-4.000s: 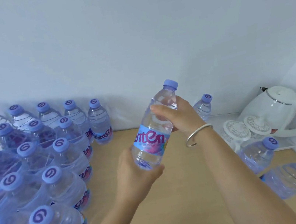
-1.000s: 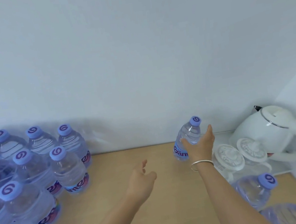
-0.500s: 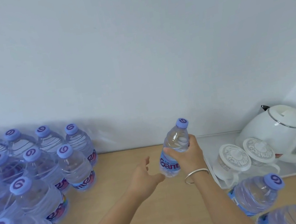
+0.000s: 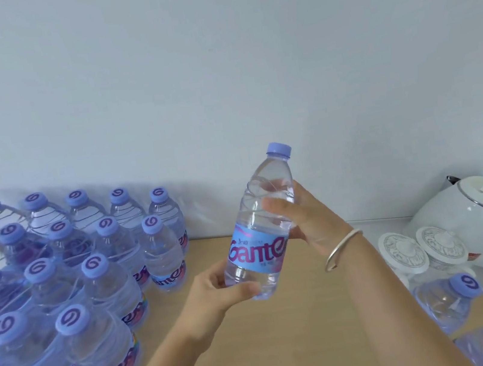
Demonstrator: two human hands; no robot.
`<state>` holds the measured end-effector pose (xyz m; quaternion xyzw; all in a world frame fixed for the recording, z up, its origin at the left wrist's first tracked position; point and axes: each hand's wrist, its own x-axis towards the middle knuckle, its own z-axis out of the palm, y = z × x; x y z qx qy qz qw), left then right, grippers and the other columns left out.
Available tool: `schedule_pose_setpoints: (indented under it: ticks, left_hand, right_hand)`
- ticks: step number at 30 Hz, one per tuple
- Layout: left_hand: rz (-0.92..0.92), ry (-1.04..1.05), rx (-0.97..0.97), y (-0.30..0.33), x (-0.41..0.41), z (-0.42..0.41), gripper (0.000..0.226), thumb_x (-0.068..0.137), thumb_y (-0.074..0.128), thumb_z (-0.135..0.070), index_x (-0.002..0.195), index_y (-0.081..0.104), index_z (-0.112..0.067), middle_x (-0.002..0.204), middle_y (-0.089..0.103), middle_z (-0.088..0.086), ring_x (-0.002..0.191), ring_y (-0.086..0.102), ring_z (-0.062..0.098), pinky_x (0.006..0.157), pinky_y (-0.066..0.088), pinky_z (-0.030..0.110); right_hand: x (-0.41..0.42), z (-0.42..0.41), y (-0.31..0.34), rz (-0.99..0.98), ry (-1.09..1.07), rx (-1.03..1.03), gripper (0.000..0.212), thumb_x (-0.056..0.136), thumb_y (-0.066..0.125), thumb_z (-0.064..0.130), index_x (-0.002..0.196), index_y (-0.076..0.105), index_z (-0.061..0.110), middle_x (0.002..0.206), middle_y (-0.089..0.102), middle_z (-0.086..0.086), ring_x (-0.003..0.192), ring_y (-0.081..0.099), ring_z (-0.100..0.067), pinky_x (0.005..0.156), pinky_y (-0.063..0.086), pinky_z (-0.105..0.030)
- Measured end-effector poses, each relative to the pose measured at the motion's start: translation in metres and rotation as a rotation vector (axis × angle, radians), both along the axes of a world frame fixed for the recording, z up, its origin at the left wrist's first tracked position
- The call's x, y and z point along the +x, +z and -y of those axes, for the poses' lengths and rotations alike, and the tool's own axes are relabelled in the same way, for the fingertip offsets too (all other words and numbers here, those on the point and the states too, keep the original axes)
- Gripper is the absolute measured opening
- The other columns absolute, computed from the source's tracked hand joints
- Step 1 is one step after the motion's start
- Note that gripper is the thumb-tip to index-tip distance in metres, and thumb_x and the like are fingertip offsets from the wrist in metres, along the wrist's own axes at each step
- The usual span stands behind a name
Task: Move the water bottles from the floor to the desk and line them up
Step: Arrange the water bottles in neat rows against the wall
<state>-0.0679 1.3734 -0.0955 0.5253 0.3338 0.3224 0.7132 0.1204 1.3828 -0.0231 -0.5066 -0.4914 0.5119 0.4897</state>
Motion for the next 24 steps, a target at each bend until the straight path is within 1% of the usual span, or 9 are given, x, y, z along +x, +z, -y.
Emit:
schedule_pose_setpoints:
  ticks: [1,3,7,10,12,15,17,20,24]
  left_hand:
    - [0.032,-0.054,-0.030,0.002,-0.008,0.002,0.053,0.053,0.077,-0.026,0.100,0.070,-0.004,0.102,0.071,0.016,0.093,0.066,0.024,0.084,0.052,0.028]
    - [0.057,-0.133,-0.065,0.007,-0.018,0.008,0.055,0.056,0.075,-0.024,0.105,0.067,-0.001,0.106,0.069,0.018,0.097,0.066,0.025,0.084,0.051,0.026]
    - [0.003,-0.004,0.009,0.019,-0.021,0.023,0.051,0.050,0.078,-0.028,0.096,0.067,-0.009,0.089,0.072,0.008,0.081,0.066,0.015,0.073,0.053,0.022]
    - [-0.020,0.098,0.020,0.020,-0.027,0.027,0.053,0.046,0.079,-0.029,0.093,0.067,-0.007,0.084,0.072,0.009,0.075,0.066,0.015,0.069,0.054,0.023]
    - [-0.028,0.127,0.017,0.018,-0.034,0.028,0.054,0.045,0.080,-0.029,0.093,0.067,-0.006,0.084,0.072,0.010,0.074,0.066,0.015,0.069,0.054,0.023]
    - [-0.025,0.144,0.017,0.014,-0.041,0.029,0.055,0.045,0.080,-0.029,0.093,0.067,-0.005,0.081,0.071,0.009,0.073,0.065,0.014,0.067,0.053,0.022]
    - [-0.030,0.161,0.016,0.012,-0.044,0.029,0.055,0.044,0.080,-0.028,0.092,0.067,-0.004,0.080,0.071,0.009,0.072,0.065,0.014,0.065,0.053,0.022]
    - [-0.071,0.211,0.012,0.005,-0.050,0.029,0.057,0.043,0.082,-0.026,0.094,0.066,-0.006,0.081,0.071,0.010,0.071,0.065,0.016,0.064,0.053,0.023]
    - [-0.185,0.331,-0.036,-0.019,-0.061,0.034,0.060,0.042,0.085,-0.022,0.096,0.063,-0.012,0.085,0.072,0.007,0.073,0.066,0.015,0.068,0.057,0.029]
  right_hand:
    - [-0.004,0.002,0.006,-0.048,0.089,0.025,0.040,0.066,0.071,0.033,0.101,0.057,0.020,0.095,0.064,-0.001,0.090,0.065,-0.017,0.073,0.053,-0.031]
    - [-0.015,0.003,0.012,-0.086,0.170,0.073,0.038,0.065,0.070,0.031,0.099,0.057,0.021,0.094,0.060,-0.005,0.091,0.061,-0.022,0.079,0.051,-0.037]
    - [-0.040,-0.002,0.011,-0.062,0.111,0.085,0.041,0.064,0.071,0.025,0.100,0.055,0.012,0.087,0.061,-0.003,0.083,0.061,-0.019,0.070,0.051,-0.029]
    - [-0.049,-0.003,0.008,-0.011,0.129,0.079,0.020,0.076,0.064,0.017,0.095,0.058,0.017,0.088,0.063,0.000,0.086,0.063,-0.018,0.070,0.054,-0.027]
    - [-0.053,-0.003,0.011,0.071,0.139,0.060,0.019,0.076,0.062,0.021,0.095,0.059,0.020,0.088,0.065,0.004,0.088,0.064,-0.013,0.072,0.054,-0.023]
    - [-0.058,-0.001,0.015,0.124,0.157,0.023,0.025,0.074,0.063,0.026,0.098,0.058,0.022,0.084,0.066,0.011,0.083,0.064,-0.005,0.063,0.051,-0.016]
    - [-0.062,-0.001,0.016,0.166,0.158,-0.039,0.033,0.074,0.067,0.029,0.105,0.057,0.024,0.083,0.066,0.016,0.081,0.065,-0.001,0.064,0.056,-0.022]
    - [-0.067,-0.002,0.012,0.236,0.154,-0.160,0.036,0.082,0.068,0.037,0.114,0.054,0.029,0.091,0.066,0.016,0.088,0.067,-0.009,0.077,0.058,-0.042]
    - [-0.084,-0.005,-0.003,0.312,0.167,-0.274,0.028,0.078,0.070,0.039,0.101,0.060,0.027,0.087,0.069,0.011,0.080,0.068,-0.012,0.071,0.057,-0.035]
